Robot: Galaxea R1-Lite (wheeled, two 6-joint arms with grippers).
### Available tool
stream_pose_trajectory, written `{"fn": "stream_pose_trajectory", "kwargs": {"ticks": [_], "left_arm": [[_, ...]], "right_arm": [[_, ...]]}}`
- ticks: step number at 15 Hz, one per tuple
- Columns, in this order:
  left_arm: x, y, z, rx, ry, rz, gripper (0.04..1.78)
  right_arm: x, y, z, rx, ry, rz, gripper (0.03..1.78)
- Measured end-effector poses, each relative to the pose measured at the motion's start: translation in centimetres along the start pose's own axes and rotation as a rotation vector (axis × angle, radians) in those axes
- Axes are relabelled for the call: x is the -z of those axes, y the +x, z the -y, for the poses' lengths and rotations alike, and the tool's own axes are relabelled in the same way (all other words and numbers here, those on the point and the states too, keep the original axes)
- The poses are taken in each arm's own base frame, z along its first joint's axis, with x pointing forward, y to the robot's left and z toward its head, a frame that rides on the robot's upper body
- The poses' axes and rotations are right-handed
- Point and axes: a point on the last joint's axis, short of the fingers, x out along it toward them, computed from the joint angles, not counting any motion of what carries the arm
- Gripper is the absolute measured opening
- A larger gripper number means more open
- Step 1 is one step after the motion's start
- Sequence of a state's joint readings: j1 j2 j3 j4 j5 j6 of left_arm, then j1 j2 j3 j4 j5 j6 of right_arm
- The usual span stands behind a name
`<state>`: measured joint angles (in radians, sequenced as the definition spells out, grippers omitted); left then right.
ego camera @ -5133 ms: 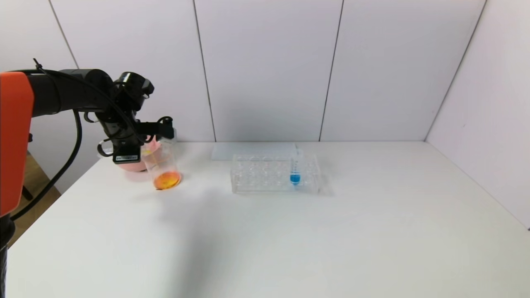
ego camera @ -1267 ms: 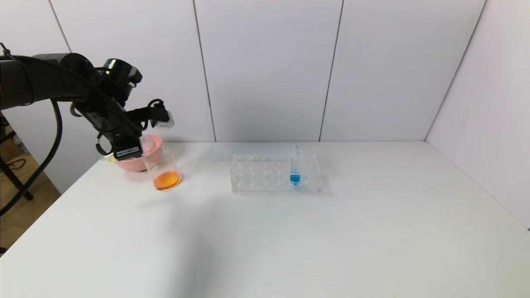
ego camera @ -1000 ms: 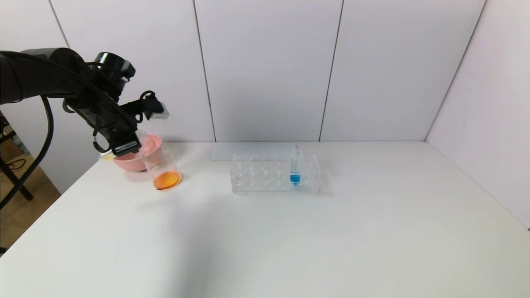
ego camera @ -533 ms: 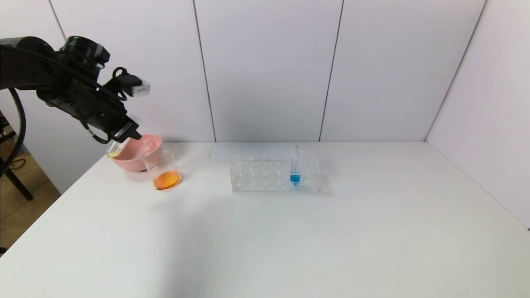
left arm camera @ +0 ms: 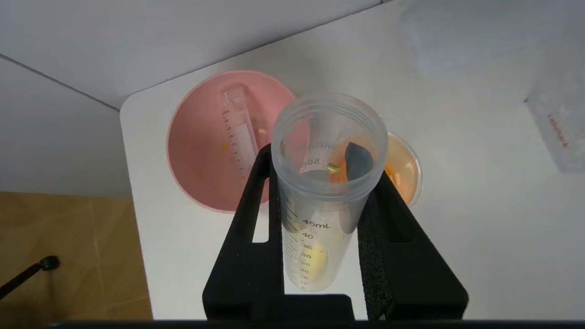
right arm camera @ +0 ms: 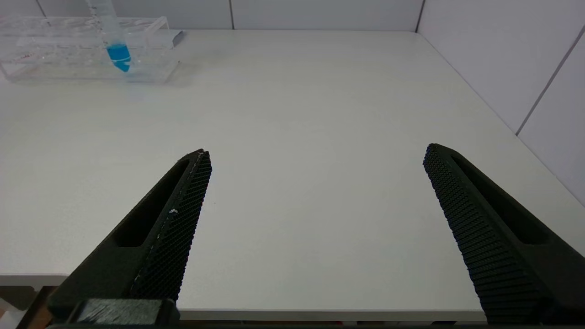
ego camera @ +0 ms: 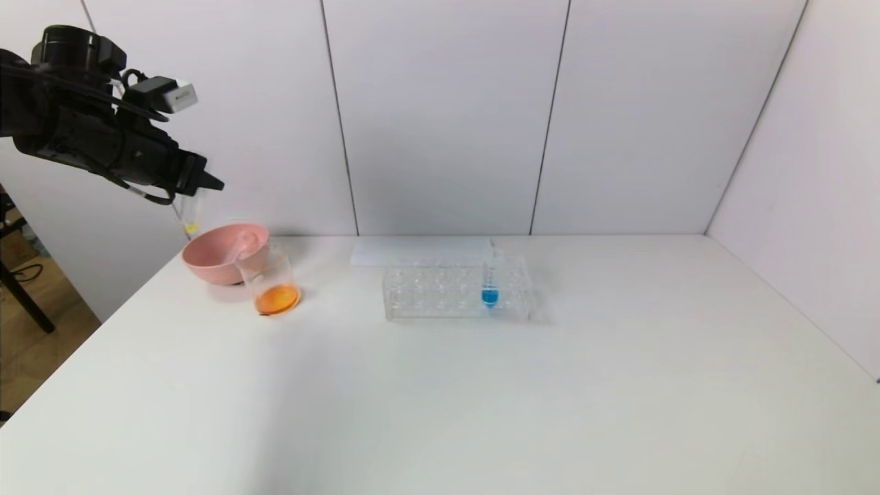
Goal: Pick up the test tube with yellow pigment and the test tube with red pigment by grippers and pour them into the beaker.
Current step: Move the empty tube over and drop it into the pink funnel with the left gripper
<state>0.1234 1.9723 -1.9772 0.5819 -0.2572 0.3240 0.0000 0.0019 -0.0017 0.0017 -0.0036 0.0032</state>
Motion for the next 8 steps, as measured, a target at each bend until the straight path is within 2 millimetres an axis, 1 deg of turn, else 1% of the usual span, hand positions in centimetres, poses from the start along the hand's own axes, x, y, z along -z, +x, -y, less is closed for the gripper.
{"fn": "stream_pose_trajectory", "kwargs": {"ticks": [4,6,8], "left_arm": [[-0.78,-0.66,-0.76,-0.007,-0.167,0.103,0.47],[-0.80,-0.45,-0.95,-0.014,-0.211,0.142,0.47],[-0.54,0.24,-1.10,-0.018,-0.251,0.181,0.47]], "right_arm": [[0.00,0.00,0.00,0.000,0.000,0.000,1.70],[0.00,0.00,0.00,0.000,0.000,0.000,1.70],[0.00,0.00,0.00,0.000,0.000,0.000,1.70]]}}
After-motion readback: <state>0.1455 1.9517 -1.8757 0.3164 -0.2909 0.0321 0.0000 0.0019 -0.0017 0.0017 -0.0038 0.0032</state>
